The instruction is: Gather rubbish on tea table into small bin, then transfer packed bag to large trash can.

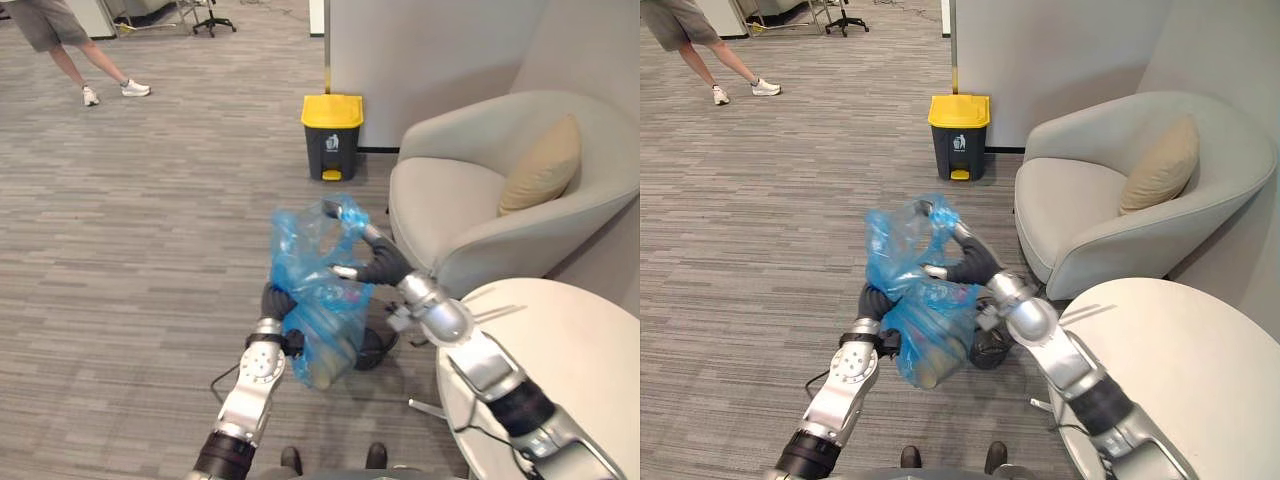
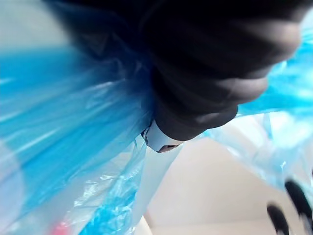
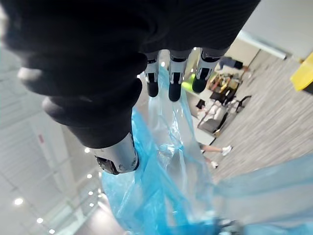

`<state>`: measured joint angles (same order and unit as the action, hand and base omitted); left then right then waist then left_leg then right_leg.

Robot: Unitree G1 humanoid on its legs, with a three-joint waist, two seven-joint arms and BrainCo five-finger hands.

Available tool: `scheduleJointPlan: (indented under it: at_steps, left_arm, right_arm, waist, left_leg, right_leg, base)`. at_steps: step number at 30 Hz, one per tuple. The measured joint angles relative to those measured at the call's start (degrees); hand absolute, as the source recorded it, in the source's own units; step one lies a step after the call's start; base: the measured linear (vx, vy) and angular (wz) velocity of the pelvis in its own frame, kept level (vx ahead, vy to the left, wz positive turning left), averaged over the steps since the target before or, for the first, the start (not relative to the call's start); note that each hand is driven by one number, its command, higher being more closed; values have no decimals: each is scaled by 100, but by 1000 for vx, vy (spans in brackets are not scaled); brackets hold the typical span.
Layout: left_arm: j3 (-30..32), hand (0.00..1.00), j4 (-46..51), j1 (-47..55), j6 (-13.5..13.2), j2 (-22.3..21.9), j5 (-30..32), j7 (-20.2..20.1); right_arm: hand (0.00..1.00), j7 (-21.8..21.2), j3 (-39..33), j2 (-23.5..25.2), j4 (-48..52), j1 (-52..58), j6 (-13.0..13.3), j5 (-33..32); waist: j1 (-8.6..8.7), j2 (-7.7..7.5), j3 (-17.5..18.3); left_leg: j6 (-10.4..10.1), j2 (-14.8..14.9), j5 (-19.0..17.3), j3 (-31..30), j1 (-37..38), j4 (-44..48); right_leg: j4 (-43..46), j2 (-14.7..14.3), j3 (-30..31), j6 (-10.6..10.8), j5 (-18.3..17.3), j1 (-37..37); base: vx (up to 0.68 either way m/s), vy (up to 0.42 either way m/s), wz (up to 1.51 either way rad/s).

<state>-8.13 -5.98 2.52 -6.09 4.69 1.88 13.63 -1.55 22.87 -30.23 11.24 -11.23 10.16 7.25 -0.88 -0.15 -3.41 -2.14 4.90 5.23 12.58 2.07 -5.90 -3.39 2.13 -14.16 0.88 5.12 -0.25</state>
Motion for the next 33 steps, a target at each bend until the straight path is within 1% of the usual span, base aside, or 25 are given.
scheduleJointPlan:
  at_steps: [3, 5, 9, 10, 12, 13, 14, 16, 17, 18, 19, 20, 21, 22, 23, 24, 25, 26, 27, 28, 29, 30, 31, 32, 33]
  left_arm:
    - [247, 100, 0, 279, 0, 9, -23, -118]
    - [605, 100, 0, 487, 0, 9, -25, -195]
    - [1084, 100, -5, 769, 0, 29, -122, -245]
    - [1235, 100, -62, 860, -1, 52, -150, -247]
    - [1426, 100, -200, 958, -9, 87, -153, -245]
    - [1503, 100, -399, 969, -38, 123, -153, -247]
    - [1529, 100, -524, 960, -39, 133, -153, -248]
    - [1572, 100, -947, 1019, -38, 116, -152, -293]
    - [1609, 100, -1038, 1052, -38, 104, -152, -343]
    - [1719, 100, -1177, 1168, -36, 101, -149, -416]
    - [1845, 100, -1251, 1305, -36, 102, -146, -508]
    - [1906, 100, -1268, 1368, -32, 94, -146, -549]
    - [2017, 100, -1267, 1529, -31, 73, -136, -641]
    - [2043, 100, -1267, 1582, -31, 70, -130, -672]
    - [2088, 100, -1266, 1654, -30, 70, -125, -760]
    - [2119, 100, -1266, 1673, -22, 65, -125, -791]
    - [2176, 100, -1263, 1760, -7, 83, -125, -863]
    - [2182, 100, -1254, 1795, 20, 162, -125, -904]
    - [2182, 100, -1247, 1812, 40, 265, -123, -953]
    - [2179, 100, -1249, 1826, 81, 325, -122, -973]
    - [2177, 100, -1244, 1828, 84, 367, -122, -980]
    - [2175, 100, -1228, 1842, 92, 445, -123, -980]
    - [2163, 100, -1192, 1828, 88, 558, -127, -978]
    - [2153, 100, -1189, 1777, 85, 638, -127, -980]
    - [2149, 100, -1192, 1710, 86, 682, -127, -980]
  right_arm:
    - [0, -130, -50, -348, 2, 447, 78, 15]
    - [0, -395, -59, -637, -96, 962, 83, 12]
    - [0, -678, -293, -678, -320, 1690, 78, 12]
    - [0, -754, -421, -584, -493, 1909, 78, 12]
    - [0, -740, -756, -219, -969, 2149, 82, 35]
    - [0, -684, -1036, 146, -1444, 2221, 71, 162]
    - [0, -641, -1217, 367, -1718, 2246, 59, 239]
    - [0, -392, -1790, 1049, -2599, 2247, -67, 505]
    - [0, -329, -1883, 1162, -2741, 2237, -93, 549]
    - [0, -191, -2032, 1389, -2950, 2187, -180, 700]
    - [0, -78, -2134, 1566, -3073, 2168, -201, 717]
    - [0, -39, -2181, 1628, -3083, 2176, -212, 754]
    - [0, 44, -2255, 1691, -3126, 2172, -245, 820]
    - [0, 52, -2272, 1686, -3162, 2173, -264, 820]
    - [0, 64, -2345, 1687, -3272, 2170, -301, 817]
    - [0, 73, -2393, 1690, -3310, 2175, -325, 814]
    - [0, 118, -2500, 1700, -3382, 2183, -376, 813]
    - [0, 178, -2624, 1700, -3412, 2236, -413, 786]
    - [0, 207, -2703, 1708, -3408, 2330, -426, 783]
    - [0, 238, -2740, 1666, -3417, 2355, -452, 783]
    - [0, 245, -2740, 1665, -3415, 2356, -450, 782]
    - [0, 246, -2741, 1672, -3416, 2381, -441, 772]
    - [0, 248, -2742, 1670, -3415, 2379, -420, 660]
    - [0, 250, -2757, 1670, -3414, 2368, -412, 621]
    - [0, 251, -2766, 1665, -3414, 2362, -411, 618]
  waist:
    - [-2, -9, 4]
    - [0, -10, 4]
    - [-7, -8, 2]
    - [-7, -4, 0]
    - [0, -3, -1]
    - [21, -7, -7]
    - [23, -13, -31]
    - [-1, 6, -122]
    - [-22, 18, -145]
    - [-31, 34, -189]
    - [-23, 47, -214]
    - [-23, 61, -231]
    - [-21, 104, -268]
    - [-20, 103, -275]
    - [-18, 134, -282]
    - [-31, 130, -305]
    - [-29, 40, -358]
    - [17, 51, -411]
    - [22, -81, -490]
    - [29, -151, -600]
    - [44, -109, -655]
    - [101, -56, -705]
    - [112, -71, -718]
    - [157, -108, -736]
    - [188, -134, -770]
  left_leg:
    - [0, 0, -1, -14, -43, -1]
    - [0, -6, -2, -76, -107, -1]
    - [0, -11, -2, -166, -158, -1]
    - [0, -13, -2, -203, -199, 0]
    - [-29, -14, -22, -276, -348, 28]
    - [-28, -16, -22, -362, -532, 147]
    - [-19, -21, -53, -432, -649, 271]
    - [27, -1, -303, -485, -991, 775]
    - [30, 4, -357, -486, -1040, 864]
    - [22, 13, -510, -500, -1092, 1049]
    - [34, 17, -656, -486, -1140, 1245]
    - [52, 17, -730, -466, -1173, 1361]
    - [117, 25, -938, -448, -1304, 1714]
    - [151, 27, -1034, -436, -1359, 1850]
    - [184, 35, -1219, -425, -1469, 2128]
    - [218, 30, -1318, -422, -1518, 2263]
    - [338, -8, -1514, -364, -1640, 2643]
    - [453, -50, -1777, -165, -1685, 3043]
    - [463, -180, -2048, -262, -1668, 3197]
    - [587, -333, -2179, -355, -1511, 3265]
    - [627, -347, -2203, -422, -1462, 3271]
    - [661, -328, -2232, -549, -1379, 3213]
    - [695, -339, -2256, -676, -1318, 3121]
    - [704, -394, -2265, -797, -1248, 3015]
    - [719, -418, -2278, -846, -1171, 2950]
  right_leg:
    - [-23, -1, -4, 32, -24, 2]
    - [-69, -5, -24, 43, -32, 5]
    - [-79, 0, -113, 56, -48, 1]
    - [-79, 4, -154, 57, -61, -16]
    - [-65, 12, -232, 52, -67, -126]
    - [-56, 28, -331, 52, -66, -209]
    - [-55, 46, -409, 52, -67, -236]
    - [50, 101, -637, 49, -133, -297]
    - [86, 109, -651, 62, -163, -296]
    - [193, 132, -672, 64, -239, -296]
    - [291, 161, -684, 104, -323, -297]
    - [348, 180, -695, 112, -365, -301]
    - [500, 227, -724, 145, -512, -317]
    - [570, 257, -727, 157, -577, -348]
    - [835, 320, -725, 218, -733, -442]
    - [993, 380, -743, 251, -837, -496]
    - [1524, 583, -804, 376, -1154, -669]
    - [2230, 877, -879, 489, -1518, -790]
    - [3006, 1124, -789, 427, -1686, -957]
    - [4103, 1348, -284, 349, -1617, -1393]
    - [4486, 1340, -78, 315, -1572, -1631]
    - [4630, 1146, 98, 392, -1828, -1869]
    - [4401, 938, 108, 358, -1876, -2065]
    - [4059, 806, 110, 374, -1865, -2171]
    - [3793, 746, 115, 394, -1835, -2225]
  base:
    - [0, 5, 2]
    - [5, 19, 12]
    - [24, 14, 14]
    - [31, 17, 17]
    - [27, 17, 25]
    - [23, 18, 33]
    - [20, 31, 54]
    - [1, 41, 47]
    - [15, 47, 22]
    - [35, 57, 9]
    - [41, 64, 6]
    - [64, 108, 6]
    - [60, 107, 5]
    - [70, 155, 5]
    - [60, 123, 3]
    - [90, 178, 15]
    - [145, 217, 37]
    - [162, 235, 56]
    - [175, 220, 57]
    - [174, 151, 46]
    - [252, 150, 41]
    - [309, 107, 47]
    - [347, 88, 58]
    - [291, 35, 56]
    - [313, 3, 67]
